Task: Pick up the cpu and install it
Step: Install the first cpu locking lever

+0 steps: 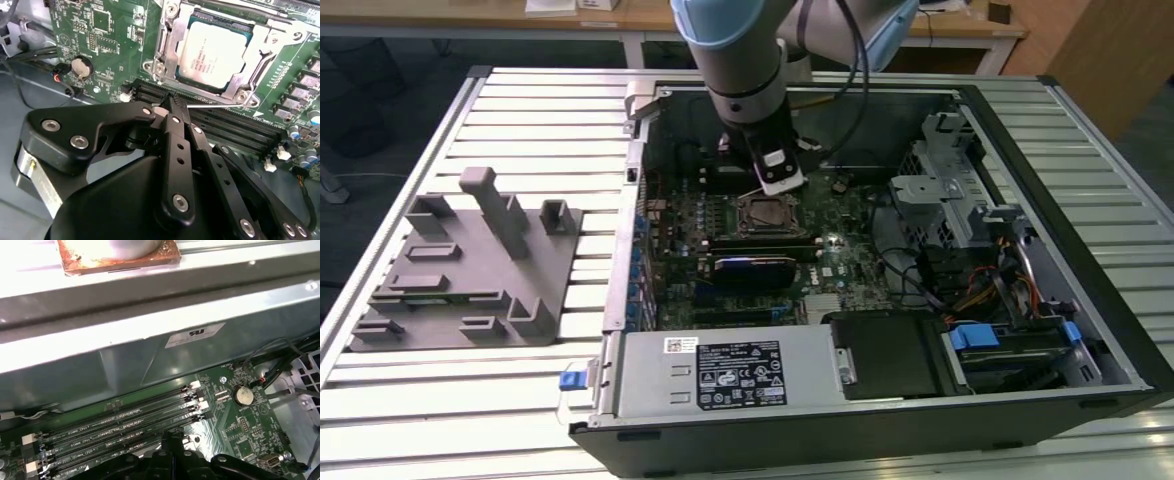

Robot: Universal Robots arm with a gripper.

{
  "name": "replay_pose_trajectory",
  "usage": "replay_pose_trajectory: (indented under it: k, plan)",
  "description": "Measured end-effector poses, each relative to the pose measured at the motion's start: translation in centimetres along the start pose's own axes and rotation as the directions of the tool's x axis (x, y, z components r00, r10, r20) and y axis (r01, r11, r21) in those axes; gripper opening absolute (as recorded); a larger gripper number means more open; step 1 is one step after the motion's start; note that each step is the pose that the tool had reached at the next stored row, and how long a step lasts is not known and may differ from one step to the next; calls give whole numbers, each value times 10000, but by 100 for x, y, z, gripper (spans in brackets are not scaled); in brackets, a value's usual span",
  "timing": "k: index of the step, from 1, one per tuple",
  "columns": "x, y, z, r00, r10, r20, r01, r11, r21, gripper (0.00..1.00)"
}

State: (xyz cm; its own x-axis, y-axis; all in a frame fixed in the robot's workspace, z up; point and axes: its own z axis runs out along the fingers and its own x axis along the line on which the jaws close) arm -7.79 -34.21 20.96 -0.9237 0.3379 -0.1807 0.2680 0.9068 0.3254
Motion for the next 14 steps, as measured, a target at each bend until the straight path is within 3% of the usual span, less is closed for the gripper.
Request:
replay_pose_trajectory:
  k: [14]
  plan:
    - [57, 41, 27, 10000, 4, -2, -4, 10000, -8, 11]
